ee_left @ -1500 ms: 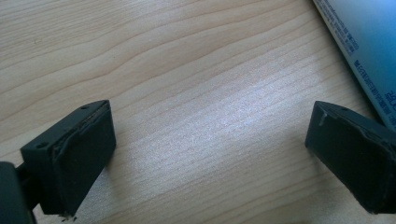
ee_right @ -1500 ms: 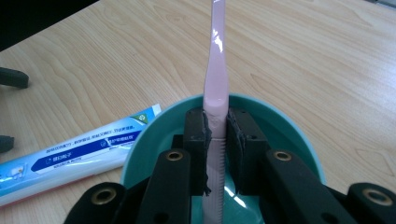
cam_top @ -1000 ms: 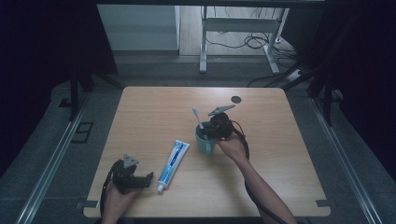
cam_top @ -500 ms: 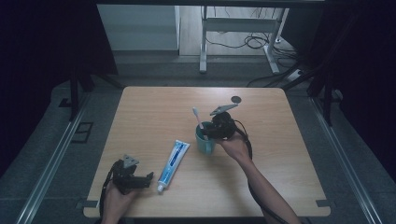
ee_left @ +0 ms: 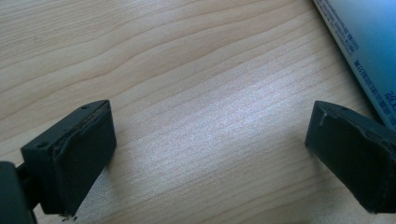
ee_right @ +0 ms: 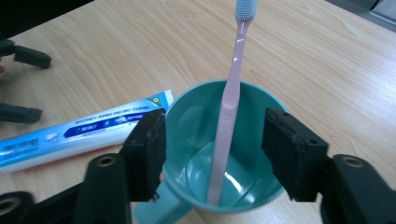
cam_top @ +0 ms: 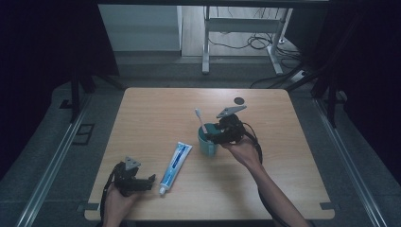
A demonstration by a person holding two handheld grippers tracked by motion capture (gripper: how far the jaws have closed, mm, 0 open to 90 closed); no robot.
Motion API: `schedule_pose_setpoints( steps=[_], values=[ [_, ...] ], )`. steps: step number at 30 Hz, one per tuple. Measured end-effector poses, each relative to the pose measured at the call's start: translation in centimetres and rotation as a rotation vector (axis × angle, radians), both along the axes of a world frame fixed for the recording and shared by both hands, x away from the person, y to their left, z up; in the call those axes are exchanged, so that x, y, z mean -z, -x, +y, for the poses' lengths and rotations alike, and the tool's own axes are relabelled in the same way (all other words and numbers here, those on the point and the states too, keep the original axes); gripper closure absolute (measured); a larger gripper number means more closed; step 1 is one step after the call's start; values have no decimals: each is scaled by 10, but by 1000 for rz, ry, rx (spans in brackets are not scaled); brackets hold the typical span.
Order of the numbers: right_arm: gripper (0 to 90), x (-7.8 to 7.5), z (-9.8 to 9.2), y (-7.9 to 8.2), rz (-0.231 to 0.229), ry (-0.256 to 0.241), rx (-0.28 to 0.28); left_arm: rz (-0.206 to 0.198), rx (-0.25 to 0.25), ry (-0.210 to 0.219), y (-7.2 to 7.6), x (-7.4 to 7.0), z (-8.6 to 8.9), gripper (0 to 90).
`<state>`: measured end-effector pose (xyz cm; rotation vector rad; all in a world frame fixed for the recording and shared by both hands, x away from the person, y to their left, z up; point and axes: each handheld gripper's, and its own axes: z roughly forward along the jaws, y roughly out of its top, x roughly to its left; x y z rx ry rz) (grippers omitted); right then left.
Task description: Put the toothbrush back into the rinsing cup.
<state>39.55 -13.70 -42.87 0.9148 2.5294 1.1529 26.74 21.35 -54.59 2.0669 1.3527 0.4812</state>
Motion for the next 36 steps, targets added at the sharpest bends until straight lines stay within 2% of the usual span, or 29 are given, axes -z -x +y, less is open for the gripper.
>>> schedule_pose_setpoints(
  steps=[5, 9, 14, 19, 25, 30, 36],
  values=[
    [329, -2, -10, 7, -14, 4, -8, 0, -7, -1, 0, 0, -1, 19],
    [255, -3, -18, 12, -26, 9, -14, -1, -6, -3, 0, 0, -1, 19],
    [174, -3, -24, 17, -46, 38, -11, -2, -3, -3, -1, 0, -1, 19],
    [138, -3, -32, 24, -70, 49, -11, 6, 20, -7, -1, 0, -2, 0],
    [92, -2, -40, 32, -78, 46, -12, 6, 20, -5, -1, 0, -2, 0],
    [1, 1, -44, 38, -93, 84, -7, 4, 15, -2, 0, 0, -2, 0],
    [0, 5, -47, 45, -93, 115, -5, 5, 12, 0, 0, 0, -3, 0]
  ],
)
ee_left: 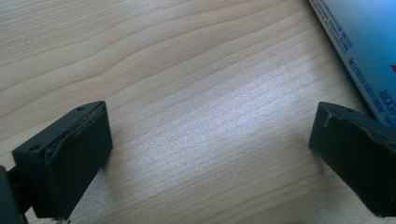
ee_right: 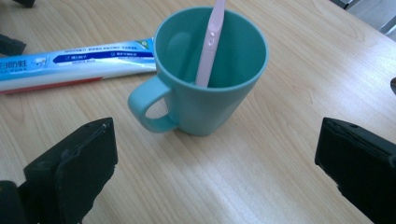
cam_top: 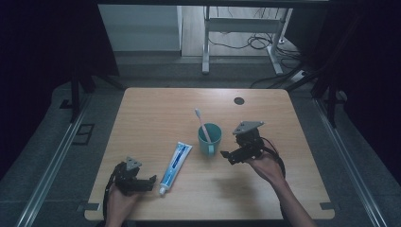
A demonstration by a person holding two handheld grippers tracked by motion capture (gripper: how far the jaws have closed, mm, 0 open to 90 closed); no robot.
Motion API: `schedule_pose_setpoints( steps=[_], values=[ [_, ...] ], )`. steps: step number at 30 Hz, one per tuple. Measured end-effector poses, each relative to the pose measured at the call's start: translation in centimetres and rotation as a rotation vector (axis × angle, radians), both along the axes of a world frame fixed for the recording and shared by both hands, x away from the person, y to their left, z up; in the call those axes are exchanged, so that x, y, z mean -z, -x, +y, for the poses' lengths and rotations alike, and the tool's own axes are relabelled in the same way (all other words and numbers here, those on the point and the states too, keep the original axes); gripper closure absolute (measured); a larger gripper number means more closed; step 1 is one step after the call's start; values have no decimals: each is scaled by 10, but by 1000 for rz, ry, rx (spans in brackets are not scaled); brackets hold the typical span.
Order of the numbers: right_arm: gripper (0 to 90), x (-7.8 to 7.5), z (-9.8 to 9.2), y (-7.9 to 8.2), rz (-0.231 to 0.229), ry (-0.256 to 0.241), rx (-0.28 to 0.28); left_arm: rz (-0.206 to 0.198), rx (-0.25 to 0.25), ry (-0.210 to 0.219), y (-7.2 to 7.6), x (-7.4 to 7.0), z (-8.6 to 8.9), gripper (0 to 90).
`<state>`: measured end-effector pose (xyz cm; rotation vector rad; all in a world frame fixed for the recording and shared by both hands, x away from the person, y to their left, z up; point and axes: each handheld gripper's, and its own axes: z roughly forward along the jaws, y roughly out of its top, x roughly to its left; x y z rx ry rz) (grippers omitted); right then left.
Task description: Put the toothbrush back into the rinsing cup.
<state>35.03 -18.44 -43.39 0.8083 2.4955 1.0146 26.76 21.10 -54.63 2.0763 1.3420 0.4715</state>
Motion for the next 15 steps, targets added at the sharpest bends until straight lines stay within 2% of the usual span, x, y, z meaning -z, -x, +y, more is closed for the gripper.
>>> schedule_pose_setpoints(
  steps=[8, 15],
  values=[
    [0, 4, -12, 9, 14, -15, 13, 0, 1, 0, 0, 0, 0, 0],
    [0, 5, -24, 17, 3, -31, 30, 1, 5, -6, 0, 0, 0, 0]
  ],
)
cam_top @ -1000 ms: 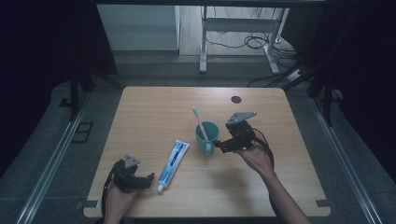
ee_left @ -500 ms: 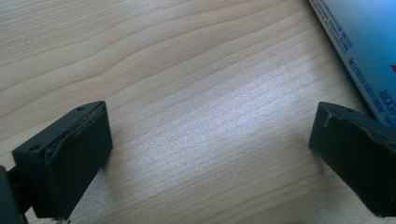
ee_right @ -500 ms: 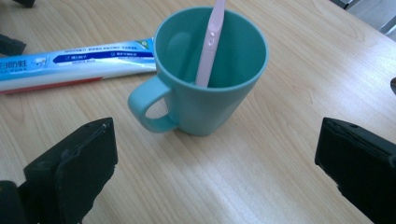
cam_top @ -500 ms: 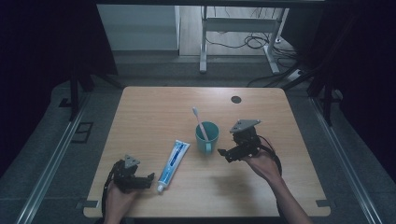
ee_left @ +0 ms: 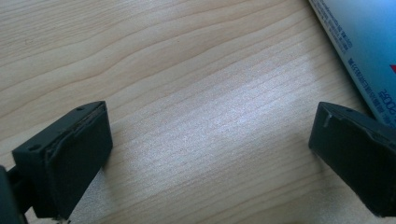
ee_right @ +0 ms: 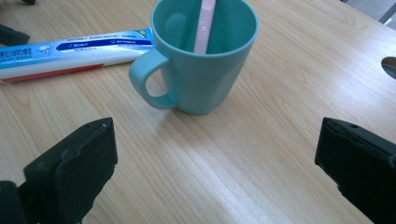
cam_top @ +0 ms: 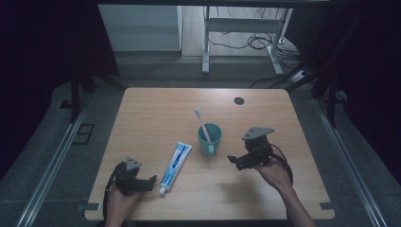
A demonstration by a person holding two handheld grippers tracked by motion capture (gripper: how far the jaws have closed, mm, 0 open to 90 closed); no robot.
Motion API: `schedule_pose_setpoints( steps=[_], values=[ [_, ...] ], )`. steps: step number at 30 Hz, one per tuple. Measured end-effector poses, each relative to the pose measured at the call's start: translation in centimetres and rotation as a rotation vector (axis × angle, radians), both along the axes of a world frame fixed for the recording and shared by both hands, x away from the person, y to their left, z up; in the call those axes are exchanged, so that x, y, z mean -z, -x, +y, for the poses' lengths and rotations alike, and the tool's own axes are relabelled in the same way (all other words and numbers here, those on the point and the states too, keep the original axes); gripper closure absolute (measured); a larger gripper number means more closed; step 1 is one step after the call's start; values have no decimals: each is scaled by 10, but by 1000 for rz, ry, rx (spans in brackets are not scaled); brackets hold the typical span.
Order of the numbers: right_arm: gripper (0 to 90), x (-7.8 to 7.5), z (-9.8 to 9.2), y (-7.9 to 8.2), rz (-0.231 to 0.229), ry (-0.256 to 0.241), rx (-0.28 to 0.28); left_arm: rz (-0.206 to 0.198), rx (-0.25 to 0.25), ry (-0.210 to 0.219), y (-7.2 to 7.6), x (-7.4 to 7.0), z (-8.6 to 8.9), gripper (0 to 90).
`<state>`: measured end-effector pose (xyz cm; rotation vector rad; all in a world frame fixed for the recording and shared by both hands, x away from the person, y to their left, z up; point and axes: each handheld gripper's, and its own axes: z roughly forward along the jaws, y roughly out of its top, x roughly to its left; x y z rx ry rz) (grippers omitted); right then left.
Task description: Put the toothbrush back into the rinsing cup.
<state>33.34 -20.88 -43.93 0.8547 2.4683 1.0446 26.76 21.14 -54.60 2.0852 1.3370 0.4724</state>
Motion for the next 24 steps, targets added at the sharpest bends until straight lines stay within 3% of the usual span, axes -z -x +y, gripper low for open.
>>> schedule_pose_setpoints(
  steps=[24],
  values=[
    [0, 21, -45, 28, -16, 3, 92, 0, -10, 2, 1, 0, -1, 0]
  ],
)
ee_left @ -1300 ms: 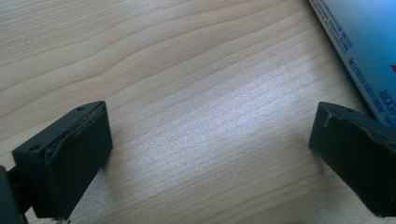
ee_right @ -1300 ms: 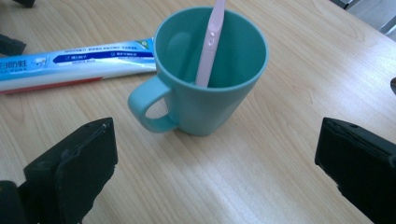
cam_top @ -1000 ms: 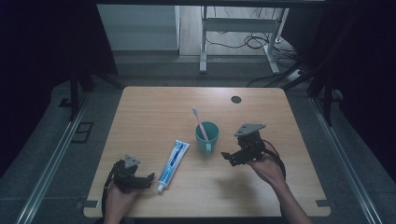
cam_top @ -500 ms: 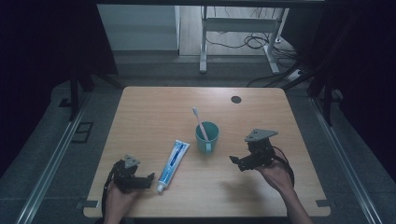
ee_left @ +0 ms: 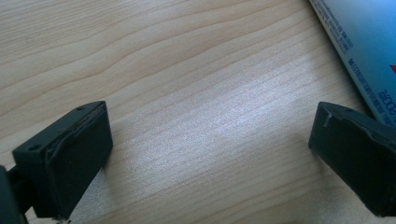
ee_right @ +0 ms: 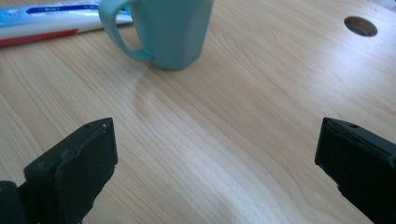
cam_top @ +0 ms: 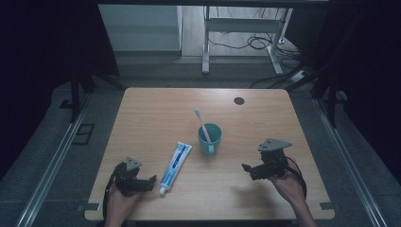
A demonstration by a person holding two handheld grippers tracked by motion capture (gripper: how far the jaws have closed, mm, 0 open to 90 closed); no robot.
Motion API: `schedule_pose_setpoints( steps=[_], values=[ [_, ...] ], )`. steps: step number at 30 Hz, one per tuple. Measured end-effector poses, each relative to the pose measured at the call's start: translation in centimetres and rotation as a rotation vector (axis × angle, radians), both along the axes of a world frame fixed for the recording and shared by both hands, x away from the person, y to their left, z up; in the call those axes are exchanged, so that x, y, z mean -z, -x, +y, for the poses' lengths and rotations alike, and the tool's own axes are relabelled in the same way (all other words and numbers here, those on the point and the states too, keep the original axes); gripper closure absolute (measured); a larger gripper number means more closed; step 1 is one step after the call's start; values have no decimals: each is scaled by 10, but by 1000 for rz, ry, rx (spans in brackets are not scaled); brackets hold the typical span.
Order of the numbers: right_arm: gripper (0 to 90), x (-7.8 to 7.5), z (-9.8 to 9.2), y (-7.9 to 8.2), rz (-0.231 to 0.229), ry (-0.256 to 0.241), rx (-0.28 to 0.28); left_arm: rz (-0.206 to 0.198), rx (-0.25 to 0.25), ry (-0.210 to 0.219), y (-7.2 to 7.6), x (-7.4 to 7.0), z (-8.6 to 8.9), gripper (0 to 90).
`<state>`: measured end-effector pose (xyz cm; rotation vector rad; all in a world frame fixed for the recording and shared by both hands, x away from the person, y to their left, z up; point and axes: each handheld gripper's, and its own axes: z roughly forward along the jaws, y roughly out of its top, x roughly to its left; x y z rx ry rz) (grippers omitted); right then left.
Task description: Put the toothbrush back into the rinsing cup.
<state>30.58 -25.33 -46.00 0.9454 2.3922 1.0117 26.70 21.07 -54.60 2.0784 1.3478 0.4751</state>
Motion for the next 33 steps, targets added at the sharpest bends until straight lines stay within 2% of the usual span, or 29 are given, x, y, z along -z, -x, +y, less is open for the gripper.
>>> schedule_pose_setpoints(
  steps=[4, 15, 33],
  values=[
    [0, 7, -6, 4, 1, 8, 17, 0, -3, 0, 0, 0, 0, 0],
    [0, 31, -18, 14, 24, -10, 66, 0, -3, 0, 0, 0, 0, 0],
    [0, 71, -27, 19, 67, -10, 98, 0, 0, -1, 0, 0, 0, 0]
  ],
)
